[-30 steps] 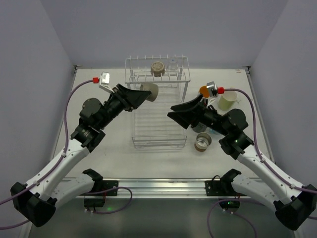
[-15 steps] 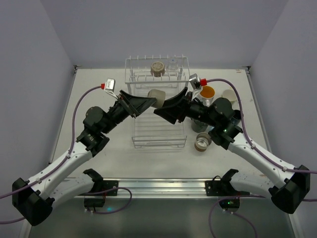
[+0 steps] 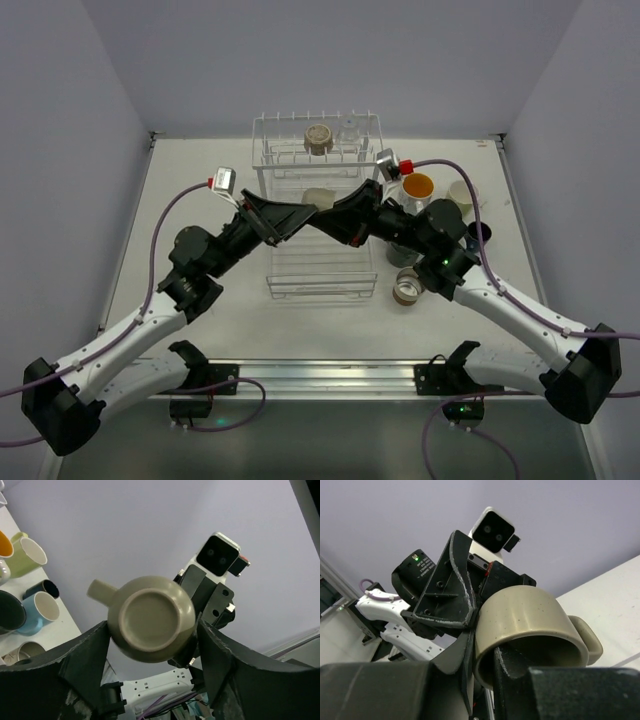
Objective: Unload the cups from the dish rack
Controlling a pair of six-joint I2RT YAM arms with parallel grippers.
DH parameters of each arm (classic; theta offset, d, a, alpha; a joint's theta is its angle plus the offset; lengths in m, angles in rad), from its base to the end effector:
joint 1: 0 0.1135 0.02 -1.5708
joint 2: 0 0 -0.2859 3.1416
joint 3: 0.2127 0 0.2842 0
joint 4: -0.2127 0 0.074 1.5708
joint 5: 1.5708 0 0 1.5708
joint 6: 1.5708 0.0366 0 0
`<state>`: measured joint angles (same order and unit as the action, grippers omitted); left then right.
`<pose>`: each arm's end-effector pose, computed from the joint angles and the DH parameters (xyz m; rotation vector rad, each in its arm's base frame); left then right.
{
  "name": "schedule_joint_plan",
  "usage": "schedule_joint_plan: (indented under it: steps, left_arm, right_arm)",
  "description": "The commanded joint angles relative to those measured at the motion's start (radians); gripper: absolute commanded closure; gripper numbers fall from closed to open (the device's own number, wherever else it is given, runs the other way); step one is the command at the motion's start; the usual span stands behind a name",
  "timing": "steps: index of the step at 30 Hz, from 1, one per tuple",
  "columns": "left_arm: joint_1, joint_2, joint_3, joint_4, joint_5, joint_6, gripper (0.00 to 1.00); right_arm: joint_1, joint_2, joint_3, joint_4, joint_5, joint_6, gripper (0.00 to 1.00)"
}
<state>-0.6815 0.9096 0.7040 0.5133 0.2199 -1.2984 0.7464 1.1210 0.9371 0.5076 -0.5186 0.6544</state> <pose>0.1761 -0.1531 0.3744 -0.2387 1.4922 -1.7982 0.1933 0.2035 0.4128 -0.5648 1.3383 1.4977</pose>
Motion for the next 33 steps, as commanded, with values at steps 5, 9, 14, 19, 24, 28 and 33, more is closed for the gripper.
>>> schedule_joint_plan:
  steps: [5,9,14,19,24,28,33]
  left_arm:
    - [-0.009,-0.057,0.020,-0.065,-0.007,0.127,0.00]
    - [-0.010,-0.081,0.101,-0.270,-0.054,0.301,0.00]
    - [-0.009,-0.161,0.155,-0.595,-0.213,0.500,0.00]
    - [-0.009,-0.250,0.224,-0.893,-0.552,0.732,0.00]
    - [-0.009,-0.331,0.258,-1.018,-0.793,0.873,0.00]
    - [-0.010,-0.371,0.227,-1.030,-0.896,0.918,0.00]
    - [-0.009,-0.465,0.143,-0.970,-0.993,0.935,0.00]
  right_arm:
    - [0.010,-0.065,-0.041,0.010,0.031,0.004,1.00]
    - [0.028,-0.127,-0.009,-0.211,0.043,-0.048,1.00]
    - [0.122,-0.170,0.008,-0.593,0.110,-0.104,1.00]
    - [0.359,-0.095,0.054,-0.918,0.354,-0.138,1.00]
    - [0.516,0.115,0.149,-1.037,0.537,-0.113,1.00]
    - [0.600,0.344,0.284,-1.119,0.630,-0.125,1.00]
    - [0.627,0.593,0.436,-1.138,0.649,-0.165,1.00]
